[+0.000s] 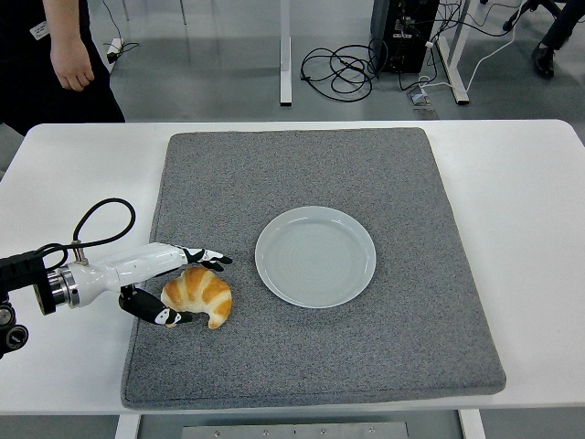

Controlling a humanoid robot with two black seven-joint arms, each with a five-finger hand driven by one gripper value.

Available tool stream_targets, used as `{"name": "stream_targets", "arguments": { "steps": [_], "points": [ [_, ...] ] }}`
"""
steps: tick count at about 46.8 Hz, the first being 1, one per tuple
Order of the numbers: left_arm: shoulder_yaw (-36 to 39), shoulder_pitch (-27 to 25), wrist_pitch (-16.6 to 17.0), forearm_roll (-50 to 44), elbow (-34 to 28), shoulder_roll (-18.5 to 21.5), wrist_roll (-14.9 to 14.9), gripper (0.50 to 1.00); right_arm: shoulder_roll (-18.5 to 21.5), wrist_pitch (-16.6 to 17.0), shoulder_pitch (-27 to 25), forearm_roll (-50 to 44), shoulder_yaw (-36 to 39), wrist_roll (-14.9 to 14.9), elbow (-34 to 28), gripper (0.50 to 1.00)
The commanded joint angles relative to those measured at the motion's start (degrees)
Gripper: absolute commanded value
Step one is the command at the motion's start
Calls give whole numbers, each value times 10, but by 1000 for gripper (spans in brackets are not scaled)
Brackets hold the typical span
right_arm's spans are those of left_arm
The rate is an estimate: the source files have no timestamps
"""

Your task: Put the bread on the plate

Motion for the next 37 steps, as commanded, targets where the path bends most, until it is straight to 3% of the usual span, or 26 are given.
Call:
{"name": "stream_targets", "arguments": {
  "steps": [1,15,37],
  "points": [
    [1,1,0,0,3,0,-3,730,0,0,0,0,1,0,0,1000],
    [-2,-7,0,0,6,3,-11,502,0,0,1,0,0,0,0,1000],
    [-30,-45,-10,-8,6,21,-14,500,0,0,0,0,0,0,0,1000]
  ]
}}
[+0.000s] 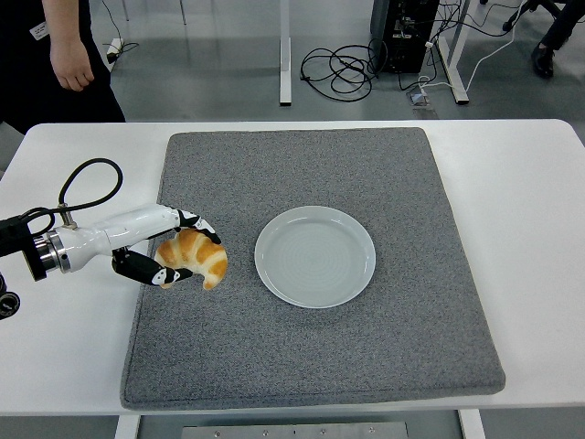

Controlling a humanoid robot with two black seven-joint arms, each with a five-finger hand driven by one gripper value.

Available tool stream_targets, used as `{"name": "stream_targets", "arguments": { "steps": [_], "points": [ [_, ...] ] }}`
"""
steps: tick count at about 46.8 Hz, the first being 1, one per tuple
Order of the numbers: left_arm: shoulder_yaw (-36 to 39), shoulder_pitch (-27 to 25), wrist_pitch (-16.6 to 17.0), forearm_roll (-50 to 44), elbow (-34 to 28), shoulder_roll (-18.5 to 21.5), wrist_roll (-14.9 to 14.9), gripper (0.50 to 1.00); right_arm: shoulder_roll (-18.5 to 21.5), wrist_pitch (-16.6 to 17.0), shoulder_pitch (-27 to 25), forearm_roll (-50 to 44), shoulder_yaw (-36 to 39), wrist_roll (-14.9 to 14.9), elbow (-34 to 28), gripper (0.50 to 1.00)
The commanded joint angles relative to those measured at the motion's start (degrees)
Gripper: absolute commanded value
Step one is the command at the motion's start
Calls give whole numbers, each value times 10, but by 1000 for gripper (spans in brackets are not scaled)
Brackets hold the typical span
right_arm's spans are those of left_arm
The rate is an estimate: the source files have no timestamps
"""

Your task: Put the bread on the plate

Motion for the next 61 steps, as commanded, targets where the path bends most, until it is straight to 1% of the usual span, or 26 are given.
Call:
{"name": "stream_targets", "arguments": {
  "steps": [1,5,8,11,14,22,30,34,37,42,48,54,61],
  "points": [
    [1,-6,-9,-3,0,1,1,500,0,0,0,0,0,0,0,1000],
    [0,-16,-36,-5,0,3,1,500,0,0,0,0,0,0,0,1000],
    [-2,-23,-58,-9,3,12,1,500,0,0,0,0,0,0,0,1000],
    [-6,-33,-72,-18,7,21,1,500,0,0,0,0,0,0,0,1000],
    [-9,-50,-86,-32,12,22,2,500,0,0,0,0,0,0,0,1000],
    [-11,-122,-131,-69,39,20,5,500,0,0,0,0,0,0,0,1000],
    [-11,-191,-179,-74,78,14,7,500,0,0,0,0,0,0,0,1000],
    [-11,-212,-191,-80,97,-12,7,500,0,0,0,0,0,0,0,1000],
    [-11,-221,-196,-90,107,-34,7,500,0,0,0,0,0,0,0,1000],
    [-11,-241,-202,-98,124,-59,9,500,0,0,-1,0,-1,0,0,1000],
    [-10,-266,-213,-108,148,-115,11,500,0,0,-2,0,-1,0,0,1000],
    [-9,-277,-215,-111,166,-169,30,500,0,0,-1,0,-1,0,0,1000],
    [-9,-279,-212,-111,171,-232,54,500,0,0,-2,0,-1,0,0,1000]
  ]
}}
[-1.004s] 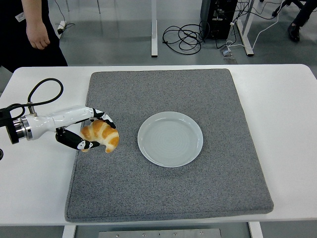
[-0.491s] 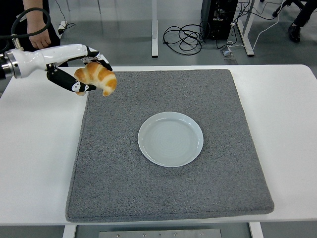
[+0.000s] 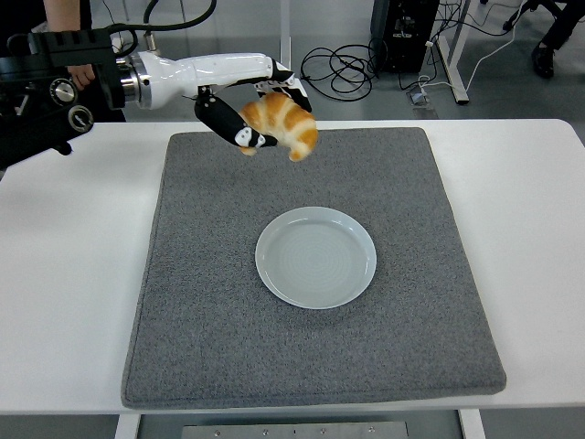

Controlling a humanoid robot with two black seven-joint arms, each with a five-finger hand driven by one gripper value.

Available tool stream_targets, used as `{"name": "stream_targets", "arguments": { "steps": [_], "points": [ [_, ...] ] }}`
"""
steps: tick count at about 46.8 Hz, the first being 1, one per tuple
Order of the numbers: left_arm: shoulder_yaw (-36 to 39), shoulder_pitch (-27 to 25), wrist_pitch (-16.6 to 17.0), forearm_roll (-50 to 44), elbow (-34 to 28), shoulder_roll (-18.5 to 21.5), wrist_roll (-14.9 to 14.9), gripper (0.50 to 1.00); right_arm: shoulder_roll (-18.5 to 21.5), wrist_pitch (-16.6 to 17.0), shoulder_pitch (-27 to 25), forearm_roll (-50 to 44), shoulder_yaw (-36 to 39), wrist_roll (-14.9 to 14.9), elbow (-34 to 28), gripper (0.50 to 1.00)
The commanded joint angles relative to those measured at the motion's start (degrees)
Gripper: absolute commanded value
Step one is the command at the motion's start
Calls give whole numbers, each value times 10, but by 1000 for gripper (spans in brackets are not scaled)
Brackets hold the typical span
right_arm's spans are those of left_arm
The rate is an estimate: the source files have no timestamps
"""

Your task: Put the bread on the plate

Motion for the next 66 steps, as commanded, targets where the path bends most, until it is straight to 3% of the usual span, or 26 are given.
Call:
{"name": "stream_targets", "arguments": {
  "steps": [1,11,19,25,38,66],
  "points": [
    [1,1,2,0,1,-28,12,500,0,0,0,0,0,0,0,1000],
    [9,19,3,4,2,-78,23,500,0,0,0,0,0,0,-1,1000],
    [19,55,8,10,21,-89,23,500,0,0,0,0,0,0,-1,1000],
    [22,81,32,12,56,-111,22,500,0,0,0,0,0,0,-1,1000],
    [22,123,51,12,100,-153,20,500,0,0,0,0,0,0,-1,1000],
    [21,176,51,10,104,-157,21,500,0,0,-1,0,0,0,-1,1000]
  ]
}}
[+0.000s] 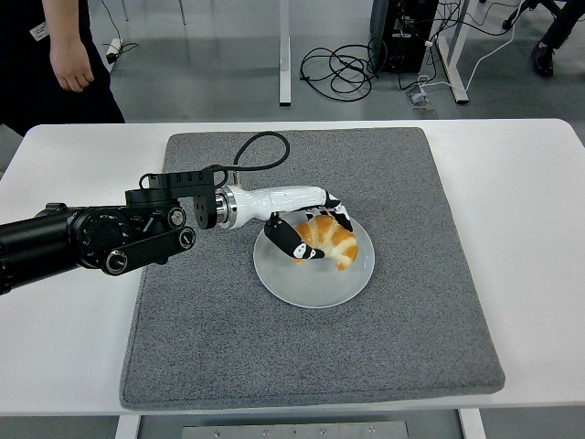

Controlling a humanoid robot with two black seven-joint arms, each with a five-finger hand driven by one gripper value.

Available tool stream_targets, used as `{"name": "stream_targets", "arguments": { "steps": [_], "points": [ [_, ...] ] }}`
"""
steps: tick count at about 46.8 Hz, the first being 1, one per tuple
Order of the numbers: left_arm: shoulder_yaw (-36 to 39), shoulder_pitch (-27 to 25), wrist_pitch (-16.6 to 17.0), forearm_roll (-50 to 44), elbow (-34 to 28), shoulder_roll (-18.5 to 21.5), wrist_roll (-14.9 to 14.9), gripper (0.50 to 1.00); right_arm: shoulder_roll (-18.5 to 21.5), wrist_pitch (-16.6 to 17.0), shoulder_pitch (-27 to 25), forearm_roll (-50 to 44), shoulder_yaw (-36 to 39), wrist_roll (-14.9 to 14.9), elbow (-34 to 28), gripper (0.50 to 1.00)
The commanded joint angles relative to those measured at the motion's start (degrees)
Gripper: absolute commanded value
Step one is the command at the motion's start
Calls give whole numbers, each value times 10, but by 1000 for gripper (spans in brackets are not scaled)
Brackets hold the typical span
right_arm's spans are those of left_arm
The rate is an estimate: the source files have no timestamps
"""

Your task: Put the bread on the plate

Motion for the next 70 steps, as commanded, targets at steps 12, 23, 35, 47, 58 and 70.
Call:
{"name": "stream_targets", "arguments": {
  "steps": [12,23,35,47,58,70],
  "points": [
    [4,12,-1,-1,0,11,0,500,0,0,0,0,0,0,0,1000],
    [7,20,0,-3,0,16,0,500,0,0,0,0,0,0,1,1000],
    [7,20,-1,-8,0,20,0,564,0,0,0,0,0,0,1,1000],
    [6,20,-2,-10,0,26,0,639,0,0,0,0,1,0,1,1000],
    [4,21,-4,-11,0,28,-1,719,0,0,0,0,1,0,1,1000],
    [1,20,-6,-31,-1,29,-1,799,0,0,0,0,1,0,1,1000]
  ]
}}
